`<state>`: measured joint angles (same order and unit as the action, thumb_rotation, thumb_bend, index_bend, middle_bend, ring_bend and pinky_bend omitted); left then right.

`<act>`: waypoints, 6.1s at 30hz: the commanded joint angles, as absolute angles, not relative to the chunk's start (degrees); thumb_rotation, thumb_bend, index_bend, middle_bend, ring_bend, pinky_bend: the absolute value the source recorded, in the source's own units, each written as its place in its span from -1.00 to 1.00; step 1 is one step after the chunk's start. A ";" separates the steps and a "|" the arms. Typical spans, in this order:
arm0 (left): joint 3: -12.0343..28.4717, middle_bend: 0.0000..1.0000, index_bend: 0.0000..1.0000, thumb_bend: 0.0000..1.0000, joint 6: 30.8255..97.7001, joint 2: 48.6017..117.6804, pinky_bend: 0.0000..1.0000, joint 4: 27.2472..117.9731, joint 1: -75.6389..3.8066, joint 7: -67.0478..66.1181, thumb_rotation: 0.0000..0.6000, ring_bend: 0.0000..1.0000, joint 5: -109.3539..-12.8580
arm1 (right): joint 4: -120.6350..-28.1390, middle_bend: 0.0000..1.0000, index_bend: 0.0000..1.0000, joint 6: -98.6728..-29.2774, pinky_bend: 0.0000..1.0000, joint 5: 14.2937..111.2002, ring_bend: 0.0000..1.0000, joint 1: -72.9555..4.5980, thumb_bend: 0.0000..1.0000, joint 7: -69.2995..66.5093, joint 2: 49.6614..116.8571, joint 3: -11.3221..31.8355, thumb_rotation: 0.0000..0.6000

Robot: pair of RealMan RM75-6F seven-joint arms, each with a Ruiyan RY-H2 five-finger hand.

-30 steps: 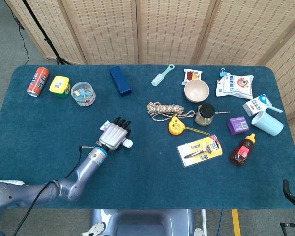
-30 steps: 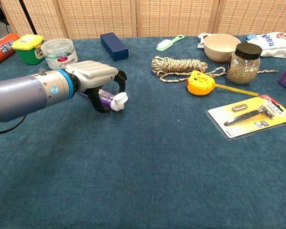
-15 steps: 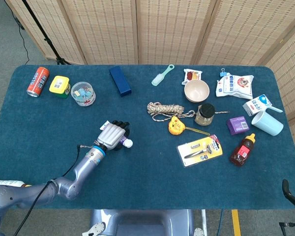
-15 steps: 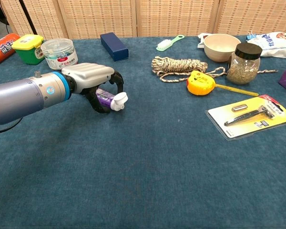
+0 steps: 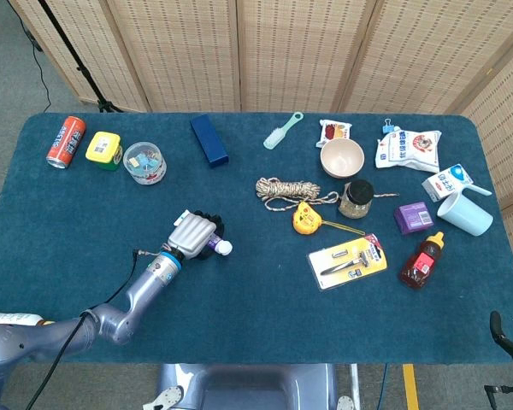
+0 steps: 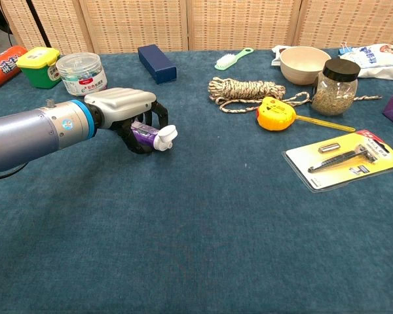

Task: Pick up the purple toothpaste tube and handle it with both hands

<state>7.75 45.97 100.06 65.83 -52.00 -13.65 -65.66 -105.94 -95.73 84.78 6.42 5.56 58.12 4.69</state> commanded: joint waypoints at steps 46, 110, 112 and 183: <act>7.29 0.10 0.19 0.52 46.06 79.88 0.16 86.49 -50.34 -9.46 1.00 0.09 -74.64 | -106.69 -1.00 -0.87 -87.96 -1.00 89.51 -1.00 -0.33 -0.08 -3.05 55.80 5.59 1.00; 7.96 0.12 0.21 0.52 39.19 67.68 0.16 102.43 -70.91 -22.17 1.00 0.09 -44.14 | -95.97 -1.00 -0.75 -67.00 -1.00 98.65 -1.00 -30.46 -0.08 -23.25 70.58 4.59 1.00; 7.78 0.12 0.21 0.52 39.53 67.58 0.16 102.80 -71.66 -22.99 1.00 0.09 -42.79 | -95.81 -1.00 -0.75 -66.81 -1.00 98.50 -1.00 -30.89 -0.08 -23.15 70.77 4.64 1.00; 5.32 0.12 0.20 0.51 44.59 72.06 0.16 102.08 -81.55 -29.46 1.00 0.10 -28.84 | -98.42 -1.00 -0.79 -64.27 -1.00 94.24 -1.00 -36.72 -0.07 -18.35 73.51 4.05 1.00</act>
<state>5.29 44.56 72.03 102.09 -81.53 -29.45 -28.85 -98.41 -64.29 94.24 -36.71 -18.37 73.50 4.05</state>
